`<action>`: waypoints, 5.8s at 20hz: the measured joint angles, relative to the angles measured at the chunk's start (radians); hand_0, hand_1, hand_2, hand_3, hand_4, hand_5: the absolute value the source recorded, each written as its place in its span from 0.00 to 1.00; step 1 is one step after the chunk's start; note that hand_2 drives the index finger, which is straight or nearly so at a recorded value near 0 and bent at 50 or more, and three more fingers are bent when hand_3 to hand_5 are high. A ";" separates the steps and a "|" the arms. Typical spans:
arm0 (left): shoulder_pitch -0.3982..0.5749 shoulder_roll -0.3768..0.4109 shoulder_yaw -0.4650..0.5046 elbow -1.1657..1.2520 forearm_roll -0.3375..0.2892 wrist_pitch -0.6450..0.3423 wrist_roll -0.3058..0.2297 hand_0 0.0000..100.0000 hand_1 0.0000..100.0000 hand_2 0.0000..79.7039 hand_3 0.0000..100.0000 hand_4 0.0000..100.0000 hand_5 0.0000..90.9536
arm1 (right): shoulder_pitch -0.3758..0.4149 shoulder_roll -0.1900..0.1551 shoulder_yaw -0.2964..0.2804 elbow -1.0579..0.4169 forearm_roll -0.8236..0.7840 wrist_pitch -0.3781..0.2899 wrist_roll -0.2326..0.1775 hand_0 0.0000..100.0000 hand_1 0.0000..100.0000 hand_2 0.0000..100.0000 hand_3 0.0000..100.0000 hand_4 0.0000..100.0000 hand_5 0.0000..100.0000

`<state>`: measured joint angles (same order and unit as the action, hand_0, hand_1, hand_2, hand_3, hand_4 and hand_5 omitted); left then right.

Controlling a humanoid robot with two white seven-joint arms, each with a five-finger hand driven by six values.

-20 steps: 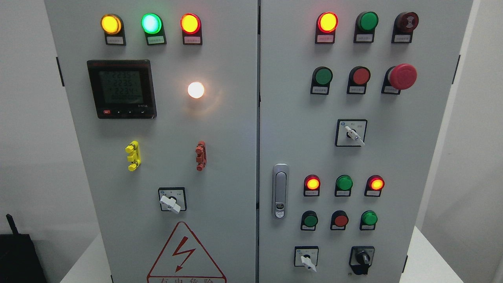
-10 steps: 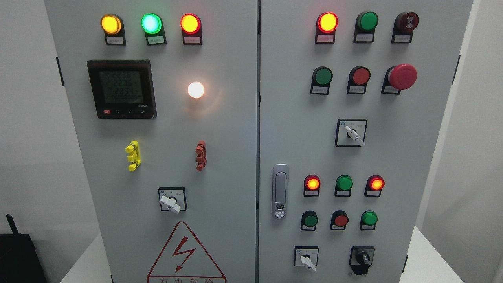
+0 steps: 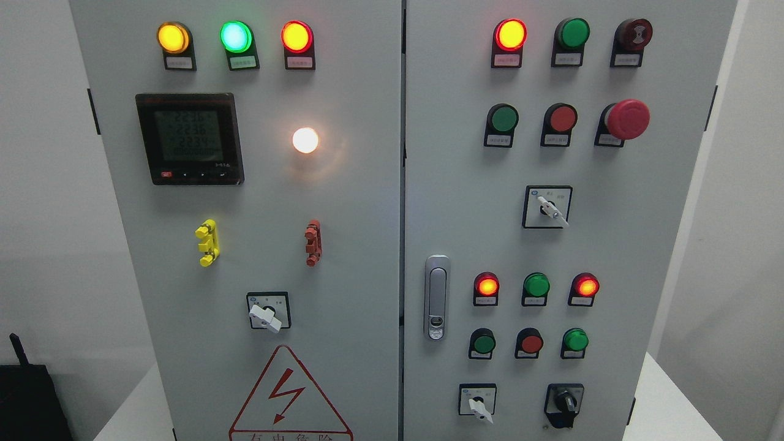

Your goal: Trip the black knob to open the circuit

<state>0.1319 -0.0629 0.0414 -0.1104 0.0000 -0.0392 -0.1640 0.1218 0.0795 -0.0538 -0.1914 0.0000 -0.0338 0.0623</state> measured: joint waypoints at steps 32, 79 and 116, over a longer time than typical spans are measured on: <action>0.000 0.000 0.000 0.000 0.000 0.003 0.000 0.12 0.39 0.00 0.00 0.00 0.00 | 0.119 0.031 -0.035 -0.508 0.000 -0.347 -0.001 0.00 0.01 0.00 0.00 0.00 0.04; 0.000 0.000 0.000 0.000 0.000 -0.005 0.000 0.12 0.39 0.00 0.00 0.00 0.00 | 0.176 -0.014 -0.021 -1.456 0.000 -0.329 -0.002 0.00 0.00 0.00 0.93 0.85 0.96; 0.000 0.000 0.000 0.000 0.000 0.000 0.000 0.12 0.39 0.00 0.00 0.00 0.00 | -0.043 -0.036 -0.012 -1.536 0.000 -0.159 -0.035 0.00 0.00 0.00 1.00 0.98 1.00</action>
<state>0.1319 -0.0629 0.0414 -0.1104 0.0000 -0.0391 -0.1640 0.0791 0.0430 -0.0656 -1.7276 0.0000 -0.1928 0.0274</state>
